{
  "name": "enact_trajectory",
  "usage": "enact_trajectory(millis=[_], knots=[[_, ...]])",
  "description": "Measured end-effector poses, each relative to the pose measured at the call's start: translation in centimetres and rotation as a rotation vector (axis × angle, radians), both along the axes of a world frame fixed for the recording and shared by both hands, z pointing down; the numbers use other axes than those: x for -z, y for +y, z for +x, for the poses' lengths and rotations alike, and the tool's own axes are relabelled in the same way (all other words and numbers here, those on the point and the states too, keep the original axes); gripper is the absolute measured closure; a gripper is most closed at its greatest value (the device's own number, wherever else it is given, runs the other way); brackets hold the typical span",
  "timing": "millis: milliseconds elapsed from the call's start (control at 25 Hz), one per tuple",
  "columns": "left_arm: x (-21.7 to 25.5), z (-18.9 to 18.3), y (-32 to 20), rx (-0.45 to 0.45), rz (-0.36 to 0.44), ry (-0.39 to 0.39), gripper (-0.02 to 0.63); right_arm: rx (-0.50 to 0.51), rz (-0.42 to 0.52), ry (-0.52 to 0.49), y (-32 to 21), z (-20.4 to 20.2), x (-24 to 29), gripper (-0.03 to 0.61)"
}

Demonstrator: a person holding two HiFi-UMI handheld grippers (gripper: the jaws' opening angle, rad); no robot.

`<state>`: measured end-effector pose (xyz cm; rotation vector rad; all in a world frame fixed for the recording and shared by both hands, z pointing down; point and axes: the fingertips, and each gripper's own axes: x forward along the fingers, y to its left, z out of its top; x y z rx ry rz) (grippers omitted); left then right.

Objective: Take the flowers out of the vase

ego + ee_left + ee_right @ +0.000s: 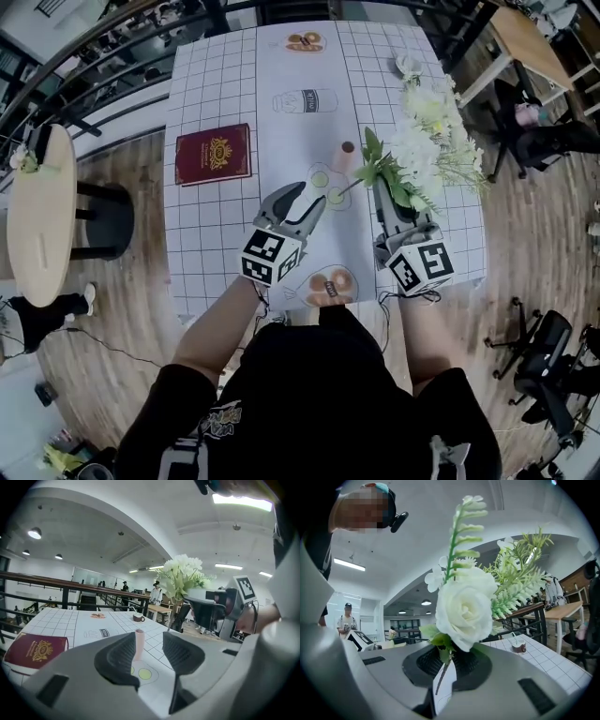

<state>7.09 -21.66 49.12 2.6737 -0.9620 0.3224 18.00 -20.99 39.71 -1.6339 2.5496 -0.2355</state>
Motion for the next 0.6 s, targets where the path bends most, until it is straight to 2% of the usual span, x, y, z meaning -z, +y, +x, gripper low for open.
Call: enact_trajectory(millis=[80, 200, 280, 600], knots=[[0.6, -1.2, 1.4, -0.006, 0.002, 0.004, 0.452, -0.002, -0.012, -0.002, 1.4, -1.1, -0.2, 0.537], [1.3, -3.1, 3.3, -0.003, -0.005, 0.012, 0.546, -0.010, -0.026, 0.001, 3.4, -2.9, -0.3, 0.538], [1.8, -4.4, 4.2, -0.003, -0.008, 0.015, 0.583, -0.019, -0.028, 0.002, 4.5, -4.1, -0.2, 0.537], [3.1, -9.5, 9.5, -0.035, -0.018, 0.035, 0.606, -0.044, -0.038, 0.009, 9.6, -8.6, 0.0, 0.538]])
